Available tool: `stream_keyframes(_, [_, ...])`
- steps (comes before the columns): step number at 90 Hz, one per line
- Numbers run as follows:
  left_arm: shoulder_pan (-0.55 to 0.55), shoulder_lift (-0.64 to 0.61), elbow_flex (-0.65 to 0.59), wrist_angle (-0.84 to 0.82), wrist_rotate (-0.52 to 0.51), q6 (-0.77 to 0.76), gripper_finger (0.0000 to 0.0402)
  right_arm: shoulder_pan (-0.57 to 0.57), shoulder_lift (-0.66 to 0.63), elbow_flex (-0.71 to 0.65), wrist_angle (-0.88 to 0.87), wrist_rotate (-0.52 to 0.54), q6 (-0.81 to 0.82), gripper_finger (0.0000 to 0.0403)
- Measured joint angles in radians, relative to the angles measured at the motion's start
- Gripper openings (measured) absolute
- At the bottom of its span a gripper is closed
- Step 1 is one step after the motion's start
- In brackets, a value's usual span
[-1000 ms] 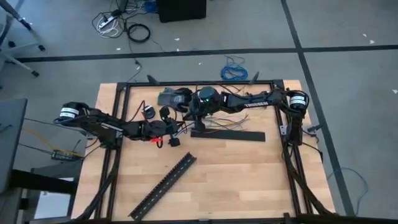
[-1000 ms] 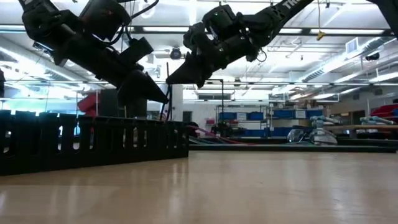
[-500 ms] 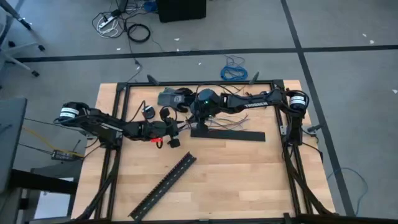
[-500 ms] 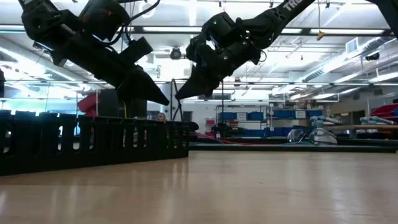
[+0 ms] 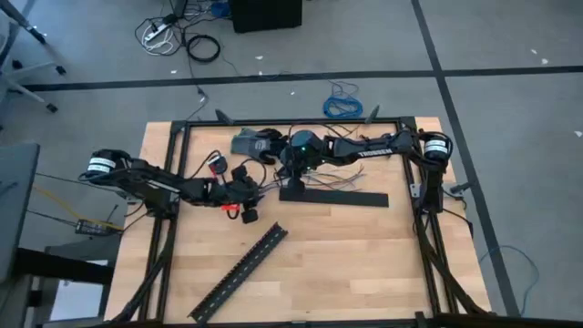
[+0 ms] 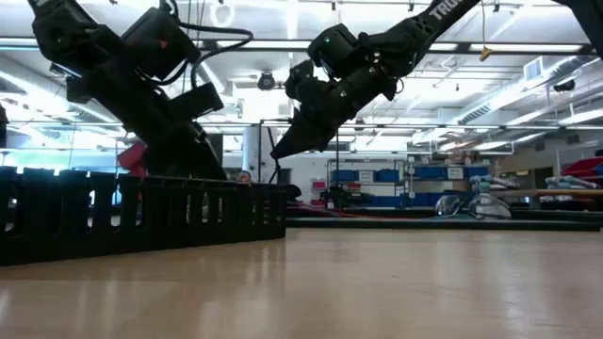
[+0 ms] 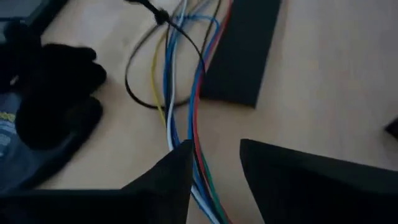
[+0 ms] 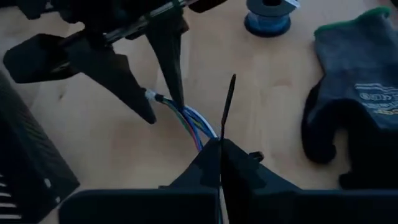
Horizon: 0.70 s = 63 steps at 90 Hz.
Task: Ziptie cables
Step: Wrap the cable wires with the black zip tie
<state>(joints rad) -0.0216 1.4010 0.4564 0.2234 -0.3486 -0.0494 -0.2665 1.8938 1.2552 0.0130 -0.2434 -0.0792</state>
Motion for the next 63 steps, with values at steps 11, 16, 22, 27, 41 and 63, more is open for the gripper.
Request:
stream_keyframes(11, [0.0,0.0,0.0,-0.026,0.001,-0.015,0.0129,0.0,0.0,0.0,0.004,0.012,0.0,0.0])
stream_keyframes(16, [0.0,0.0,0.0,-0.035,0.007,-0.023,0.0129,0.0,0.0,0.0,0.014,0.013,-0.001,0.0])
stream_keyframes(22, [0.0,0.0,0.0,-0.041,0.007,-0.033,0.0129,0.0,0.0,0.0,0.03,0.013,-0.001,0.0])
stream_keyframes(27, [0.002,0.0,-0.001,-0.051,0.009,-0.034,0.0129,0.0,0.0,0.0,0.04,0.014,0.0,0.0])
stream_keyframes(41, [0.002,0.0,-0.002,-0.102,0.01,-0.041,0.0129,-0.002,0.0,0.0,0.051,0.014,0.001,0.0])
stream_keyframes(63, [0.002,0.03,-0.002,-0.11,-0.011,-0.041,0.011,-0.003,0.0,0.0,0.051,0.012,0.007,0.0])
